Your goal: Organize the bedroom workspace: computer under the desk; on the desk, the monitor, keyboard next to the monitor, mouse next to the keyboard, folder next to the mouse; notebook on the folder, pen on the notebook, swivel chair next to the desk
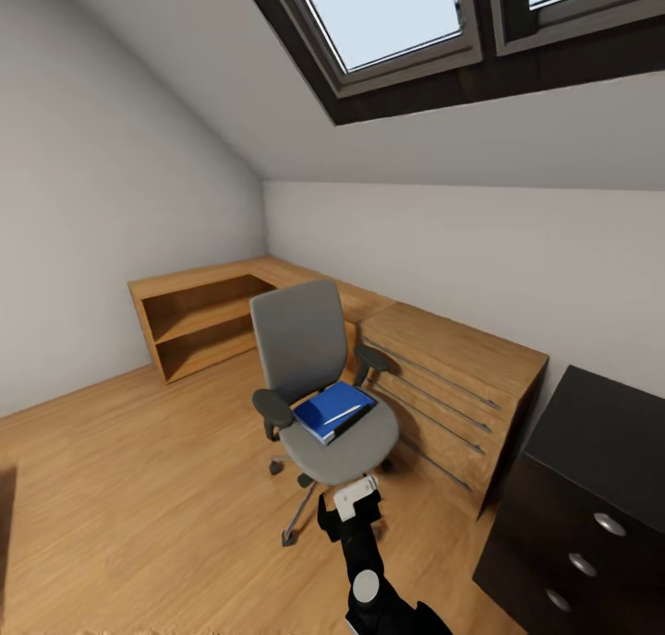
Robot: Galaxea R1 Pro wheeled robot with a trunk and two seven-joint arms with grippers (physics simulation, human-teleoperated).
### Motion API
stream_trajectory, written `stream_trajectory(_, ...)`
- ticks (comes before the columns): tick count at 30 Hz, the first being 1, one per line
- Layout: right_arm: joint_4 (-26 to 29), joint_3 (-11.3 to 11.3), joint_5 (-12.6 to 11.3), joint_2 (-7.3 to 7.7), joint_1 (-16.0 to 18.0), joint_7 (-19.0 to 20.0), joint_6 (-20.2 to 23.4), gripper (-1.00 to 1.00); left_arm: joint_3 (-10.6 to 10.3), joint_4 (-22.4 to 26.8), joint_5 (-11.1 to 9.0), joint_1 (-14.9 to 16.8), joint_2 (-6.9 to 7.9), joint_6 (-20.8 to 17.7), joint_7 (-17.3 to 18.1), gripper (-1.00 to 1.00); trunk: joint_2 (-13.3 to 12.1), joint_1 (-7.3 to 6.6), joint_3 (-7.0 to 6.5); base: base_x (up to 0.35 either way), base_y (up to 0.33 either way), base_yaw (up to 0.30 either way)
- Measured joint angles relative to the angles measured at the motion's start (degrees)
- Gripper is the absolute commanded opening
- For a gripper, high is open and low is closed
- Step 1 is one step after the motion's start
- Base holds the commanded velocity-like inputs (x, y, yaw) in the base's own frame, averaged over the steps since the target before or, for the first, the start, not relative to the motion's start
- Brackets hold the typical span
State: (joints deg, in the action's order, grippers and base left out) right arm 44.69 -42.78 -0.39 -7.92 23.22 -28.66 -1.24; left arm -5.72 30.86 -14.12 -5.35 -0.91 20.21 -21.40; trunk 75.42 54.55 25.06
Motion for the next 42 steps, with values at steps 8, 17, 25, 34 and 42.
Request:
stream_trajectory(8, -0.49, -0.08, 0.07, 0.00, 0.00, 0.02, -0.10, 1.00, 0.02, 0.00, 0.00, 0.00, 0.03, 0.00, 0.00, 1.00, 0.00, -0.02, 0.23, 0.103, 0.038, 0.211)
stream_trajectory(17, -0.50, -0.07, 0.12, 0.08, 0.00, 0.02, -0.15, 1.00, 0.01, 0.00, 0.00, 0.00, 0.03, 0.00, 0.00, 1.00, 0.00, -0.03, 0.29, 0.288, 0.089, 0.025)
stream_trajectory(25, -0.51, 0.00, 0.09, 0.09, 0.00, 0.02, -0.19, 1.00, 0.08, 0.01, -0.05, 0.00, 0.05, 0.09, -0.01, 1.00, 0.00, 0.00, 0.29, 0.085, 0.009, 0.001)
stream_trajectory(34, -0.50, 0.27, 0.08, 0.52, 0.00, -0.04, -4.14, 1.00, 0.12, 0.04, -0.08, 0.00, 0.05, 0.18, -0.01, 1.00, 0.00, -0.03, 0.29, 0.212, 0.145, 0.000)
stream_trajectory(42, -0.50, 0.35, 0.08, 0.65, 0.00, -0.04, -4.41, 1.00, 0.10, 0.04, -0.03, 0.00, 0.05, 0.18, -0.01, 1.00, 0.00, -0.02, 0.29, 0.242, 0.062, 0.000)
